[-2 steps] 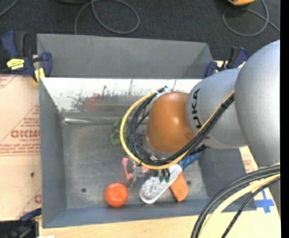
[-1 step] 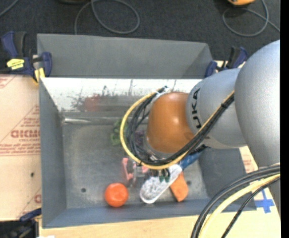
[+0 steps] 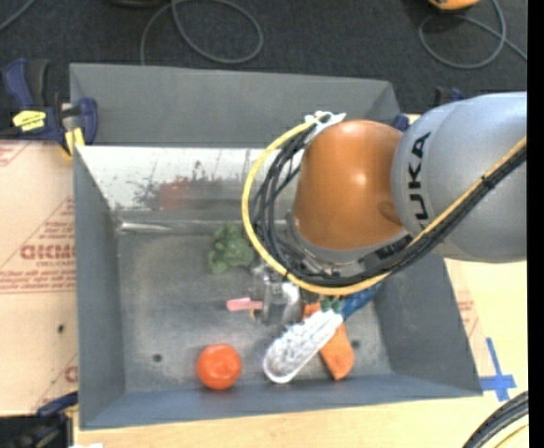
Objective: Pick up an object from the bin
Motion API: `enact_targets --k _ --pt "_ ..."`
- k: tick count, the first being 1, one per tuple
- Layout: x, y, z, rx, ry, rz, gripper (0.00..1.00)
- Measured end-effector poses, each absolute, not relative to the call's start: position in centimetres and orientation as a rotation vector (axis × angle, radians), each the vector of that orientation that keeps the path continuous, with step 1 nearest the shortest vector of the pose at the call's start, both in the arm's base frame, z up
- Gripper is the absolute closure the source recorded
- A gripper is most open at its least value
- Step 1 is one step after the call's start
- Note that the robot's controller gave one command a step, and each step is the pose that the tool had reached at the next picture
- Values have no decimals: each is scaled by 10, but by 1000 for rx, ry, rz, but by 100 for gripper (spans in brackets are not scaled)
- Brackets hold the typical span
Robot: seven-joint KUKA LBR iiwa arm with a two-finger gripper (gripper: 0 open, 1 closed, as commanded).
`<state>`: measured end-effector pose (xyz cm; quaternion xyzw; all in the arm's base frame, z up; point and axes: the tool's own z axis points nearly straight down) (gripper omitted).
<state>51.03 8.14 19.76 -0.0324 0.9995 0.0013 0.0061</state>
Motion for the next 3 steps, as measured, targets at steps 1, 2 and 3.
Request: enact_targets --k 1,2,3 --pt "510 81 198 -100 3128 5 100" --pt "510 81 198 -99 3128 5 100" --pt "510 82 198 -98 3128 5 100"
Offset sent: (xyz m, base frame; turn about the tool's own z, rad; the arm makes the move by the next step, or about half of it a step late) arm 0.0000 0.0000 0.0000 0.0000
